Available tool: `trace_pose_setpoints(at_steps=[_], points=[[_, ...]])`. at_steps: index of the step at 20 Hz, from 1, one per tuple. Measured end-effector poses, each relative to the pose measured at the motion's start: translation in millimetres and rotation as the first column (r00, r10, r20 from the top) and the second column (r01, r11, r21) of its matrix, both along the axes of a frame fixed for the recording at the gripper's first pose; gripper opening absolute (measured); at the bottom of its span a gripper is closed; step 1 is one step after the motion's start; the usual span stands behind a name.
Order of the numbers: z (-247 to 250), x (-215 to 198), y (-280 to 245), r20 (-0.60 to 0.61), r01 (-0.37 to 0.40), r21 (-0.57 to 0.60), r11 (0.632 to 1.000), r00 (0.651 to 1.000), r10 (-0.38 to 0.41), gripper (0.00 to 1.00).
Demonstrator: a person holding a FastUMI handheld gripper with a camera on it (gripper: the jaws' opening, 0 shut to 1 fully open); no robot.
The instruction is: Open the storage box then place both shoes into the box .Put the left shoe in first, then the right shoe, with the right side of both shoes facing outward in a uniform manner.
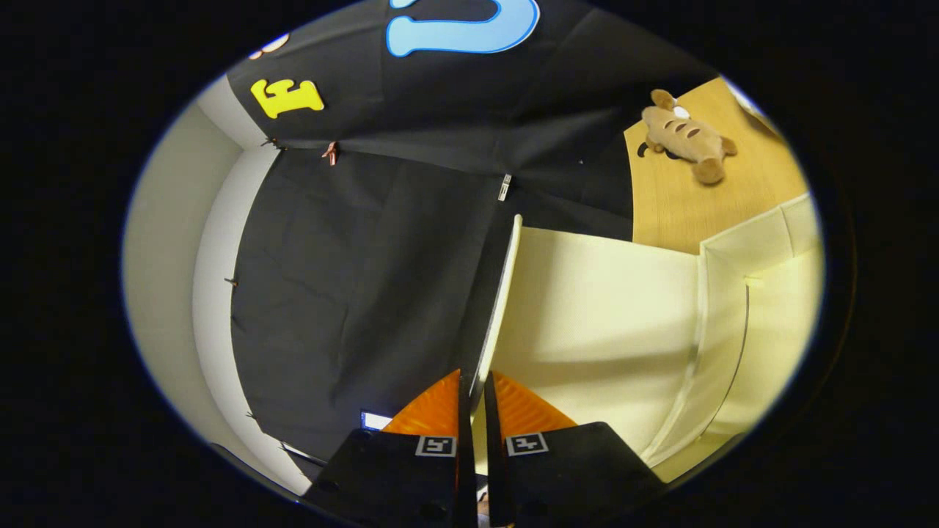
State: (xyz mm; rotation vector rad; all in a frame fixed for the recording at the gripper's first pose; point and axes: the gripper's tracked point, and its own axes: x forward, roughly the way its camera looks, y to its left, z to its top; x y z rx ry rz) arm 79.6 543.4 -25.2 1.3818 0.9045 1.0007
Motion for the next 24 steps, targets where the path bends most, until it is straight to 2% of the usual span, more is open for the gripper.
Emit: trace_pose_setpoints(at_steps=[2, 3, 8, 13, 16, 18, 20, 24], points=[[-2.7, -2.0, 5.9, 0.02, -0.005, -0.03, 1.0, 1.0, 0.006, 0.29], [-3.1, -3.0, 7.9, 0.022, -0.012, -0.038, 0.999, 1.0, 0.012, 0.43], [-21.0, -2.2, 0.4, 0.066, 0.004, -0.127, 0.992, 0.998, 0.005, 0.84], [-15.9, -2.8, -36.7, 0.15, 0.074, -0.17, 0.983, 0.988, -0.048, 0.84], [-6.9, 2.2, -81.3, 0.234, 0.176, -0.209, 0.962, 0.964, -0.126, 0.84], [-6.6, 3.6, -118.5, 0.299, 0.257, -0.263, 0.93, 0.938, -0.174, 0.84], [-12.9, 5.2, -160.4, 0.392, 0.355, -0.346, 0.868, 0.896, -0.21, 0.84], [-35.4, -6.3, -249.8, 0.563, 0.521, -0.517, 0.679, 0.804, -0.189, 0.84]])
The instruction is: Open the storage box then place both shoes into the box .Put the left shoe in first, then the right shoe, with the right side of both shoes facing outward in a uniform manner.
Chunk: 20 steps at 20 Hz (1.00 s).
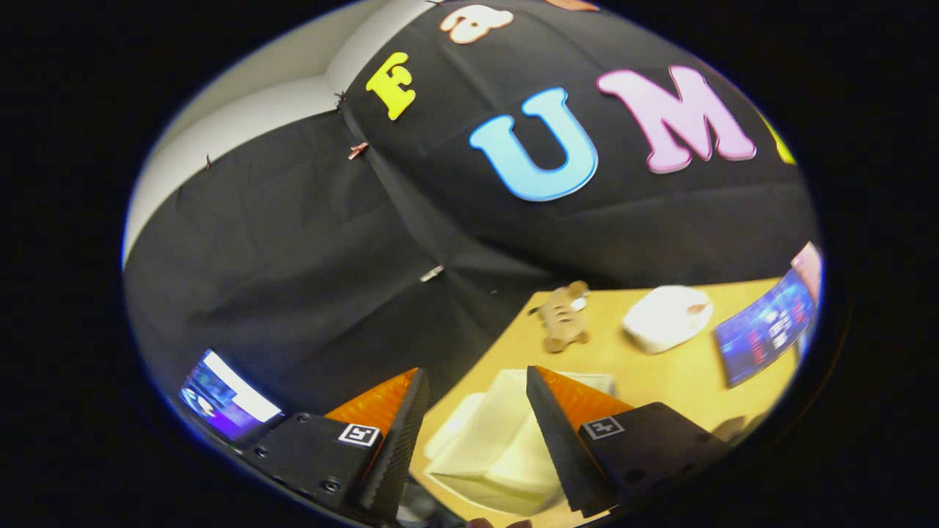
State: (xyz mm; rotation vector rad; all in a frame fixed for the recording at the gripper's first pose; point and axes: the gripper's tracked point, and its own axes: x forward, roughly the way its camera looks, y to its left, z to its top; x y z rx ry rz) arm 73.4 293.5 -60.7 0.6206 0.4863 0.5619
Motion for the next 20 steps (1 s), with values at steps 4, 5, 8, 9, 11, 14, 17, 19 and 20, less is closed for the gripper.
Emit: trace_pose_setpoints(at_steps=[4, 5, 8, 9, 11, 14, 17, 19, 20], points=[[-20.4, -27.9, -66.6, 0.029, 0.096, -0.146, 0.985, 0.995, -0.093, 0.94], [-26.0, -34.9, -79.4, 0.029, 0.116, -0.172, 0.978, 0.993, -0.112, 0.96], [-51.2, -57.3, -120.3, 0.012, 0.181, -0.251, 0.951, 0.983, -0.184, 0.97], [-62.0, -64.4, -132.5, 0.002, 0.208, -0.282, 0.937, 0.976, -0.216, 0.98], [-92.6, -77.6, -149.5, -0.032, 0.228, -0.356, 0.906, 0.966, -0.255, 0.98], [-151.8, -106.6, -168.9, -0.126, 0.19, -0.457, 0.869, 0.953, -0.275, 0.99], [-203.6, -130.1, -177.0, -0.209, 0.153, -0.518, 0.841, 0.931, -0.298, 0.99], [-237.6, -138.6, -180.6, -0.249, 0.112, -0.567, 0.816, 0.921, -0.299, 0.97], [-253.3, -144.2, -182.1, -0.263, 0.09, -0.587, 0.804, 0.919, -0.295, 0.96]])
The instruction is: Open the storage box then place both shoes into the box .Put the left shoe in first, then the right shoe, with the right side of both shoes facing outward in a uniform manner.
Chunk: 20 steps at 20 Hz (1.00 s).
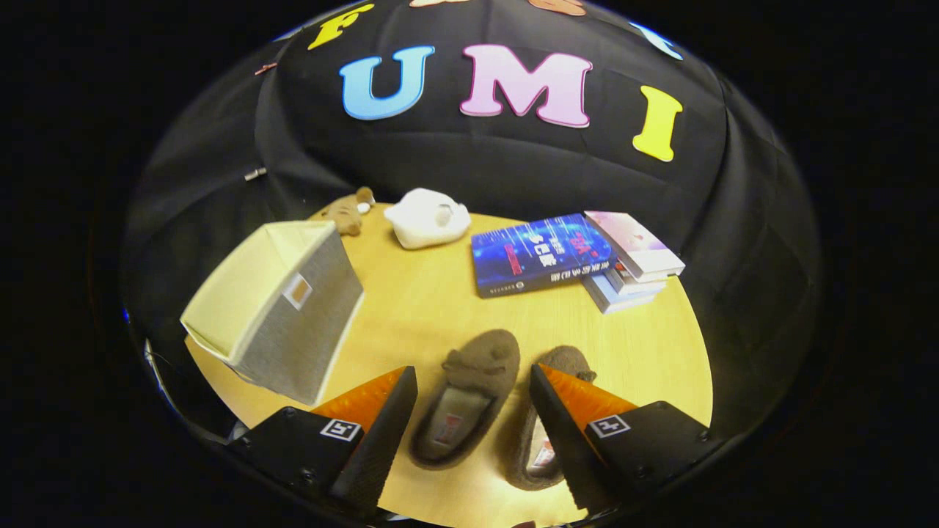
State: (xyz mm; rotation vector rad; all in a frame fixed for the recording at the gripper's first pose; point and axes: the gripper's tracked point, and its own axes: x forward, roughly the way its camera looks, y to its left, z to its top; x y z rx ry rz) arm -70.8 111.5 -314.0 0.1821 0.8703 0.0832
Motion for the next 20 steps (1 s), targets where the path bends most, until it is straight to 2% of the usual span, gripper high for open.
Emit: trace_pose_setpoints(at_steps=[3, 4, 8, 9, 11, 12, 13, 15, 18, 20], points=[[-41.9, -5.1, -1.8, -0.073, -0.02, -0.043, 0.999, 0.997, 0.016, 0.84], [-55.5, -4.5, -1.3, -0.094, -0.014, -0.043, 0.999, 0.996, 0.01, 0.84], [-89.7, 8.2, 5.0, -0.141, 0.001, -0.022, 1.0, 0.99, -0.004, 0.7], [-96.3, 12.5, 4.2, -0.146, 0.001, -0.032, 0.999, 0.989, -0.006, 0.64], [-110.2, 15.8, 1.7, -0.171, 0.005, -0.056, 0.998, 0.985, -0.014, 0.44], [-110.3, 13.9, -0.7, -0.182, 0.021, -0.068, 0.997, 0.983, -0.033, 0.37], [-107.2, 14.6, -5.1, -0.177, 0.049, -0.077, 0.996, 0.982, -0.062, 0.23], [-108.5, 14.5, -4.3, -0.184, 0.089, -0.054, 0.995, 0.978, -0.098, 0.08], [-93.3, 13.2, -0.5, -0.179, 0.088, -0.03, 0.996, 0.98, -0.092, 0.05], [-69.8, 18.4, 2.4, -0.159, 0.118, 0.009, 0.993, 0.981, -0.116, 0.05]])
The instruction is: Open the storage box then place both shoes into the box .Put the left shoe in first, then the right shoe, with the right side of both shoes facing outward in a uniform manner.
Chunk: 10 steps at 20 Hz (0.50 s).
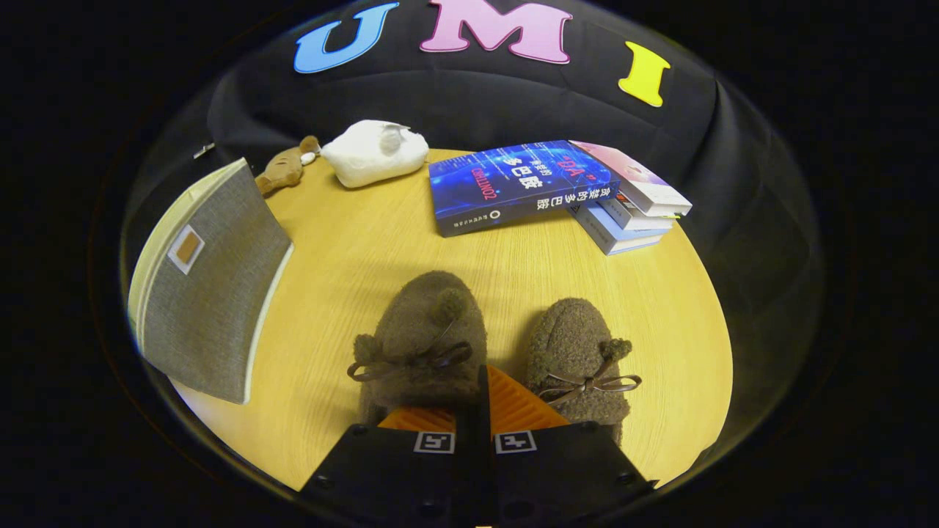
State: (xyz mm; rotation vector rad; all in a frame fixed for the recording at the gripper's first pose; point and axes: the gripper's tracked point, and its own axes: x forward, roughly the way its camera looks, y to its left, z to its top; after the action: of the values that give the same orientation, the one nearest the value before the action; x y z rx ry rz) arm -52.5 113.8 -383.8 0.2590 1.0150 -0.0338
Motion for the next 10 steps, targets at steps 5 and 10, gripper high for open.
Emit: trace_pose_setpoints(at_steps=[5, 10], points=[[89.4, 43.8, 12.7, 0.16, -0.012, 0.015, 1.0, 0.987, 0.009, 0.05], [164.8, 87.8, 56.9, 0.239, -0.067, 0.068, 0.995, 0.97, 0.049, 0.05]])
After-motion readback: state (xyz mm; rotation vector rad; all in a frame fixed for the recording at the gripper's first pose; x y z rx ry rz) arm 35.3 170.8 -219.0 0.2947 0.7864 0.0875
